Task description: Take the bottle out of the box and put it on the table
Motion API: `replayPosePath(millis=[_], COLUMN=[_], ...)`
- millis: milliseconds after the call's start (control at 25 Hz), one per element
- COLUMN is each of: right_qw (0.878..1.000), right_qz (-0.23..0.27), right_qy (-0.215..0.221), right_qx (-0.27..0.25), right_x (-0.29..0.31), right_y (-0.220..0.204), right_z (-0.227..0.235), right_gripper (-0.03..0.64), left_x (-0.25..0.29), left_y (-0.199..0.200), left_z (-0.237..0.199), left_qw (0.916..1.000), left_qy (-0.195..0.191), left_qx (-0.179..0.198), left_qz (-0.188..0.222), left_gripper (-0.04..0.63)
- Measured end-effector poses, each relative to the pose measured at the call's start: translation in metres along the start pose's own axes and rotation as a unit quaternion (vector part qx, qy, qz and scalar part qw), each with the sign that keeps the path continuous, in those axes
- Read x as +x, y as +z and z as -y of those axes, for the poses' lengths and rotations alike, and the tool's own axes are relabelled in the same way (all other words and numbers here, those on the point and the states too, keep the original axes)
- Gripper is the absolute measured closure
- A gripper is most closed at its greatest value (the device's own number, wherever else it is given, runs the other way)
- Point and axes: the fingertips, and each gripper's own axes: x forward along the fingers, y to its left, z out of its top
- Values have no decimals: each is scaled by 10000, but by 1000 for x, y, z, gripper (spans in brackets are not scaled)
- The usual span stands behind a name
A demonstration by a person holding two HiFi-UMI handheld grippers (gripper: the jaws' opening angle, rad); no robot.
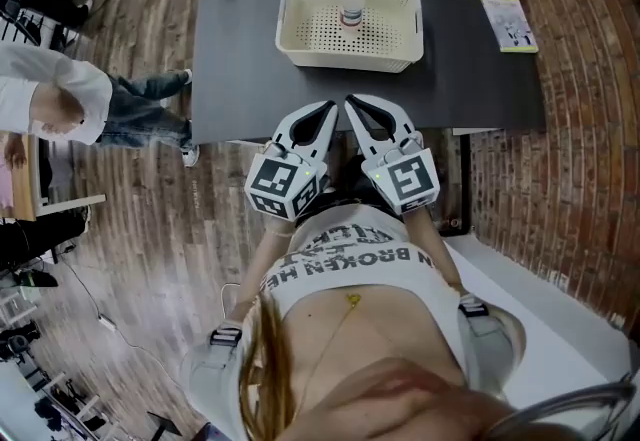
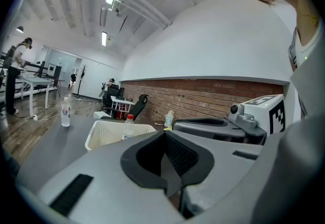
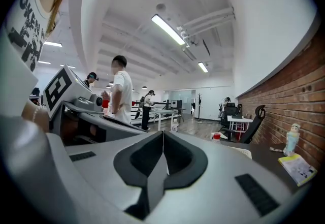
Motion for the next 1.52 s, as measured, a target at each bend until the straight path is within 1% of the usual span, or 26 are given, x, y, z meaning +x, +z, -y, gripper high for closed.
replayPosePath(millis=[240,560,800,1120,1320,1520], right_qw=[10000,9997,9995,9990,9992,9996], right_qz=[-12,-94,-162,-168,-161,-201], right_qy=[72,233,261,404,344,171], right_qx=[22,42,90,73,97,88], right_x=[12,27,33,41,51,70], right_y=[0,-2,-9,-15,-15,-10], right_z=[31,63,96,134,144,144], right_gripper=[607,607,607,607,607,607], left_x=[32,61,90,125,133,133], left_y=[7,14,17,22,28,39], left_z=[-8,-17,-23,-29,-39,-60], left_qw=[10000,9997,9993,9984,9981,9988], left_qy=[42,226,354,550,608,482], left_qx=[-20,-69,-111,-149,-73,-33], left_qz=[-40,-50,-27,12,29,51], left_gripper=[595,595,595,595,595,595])
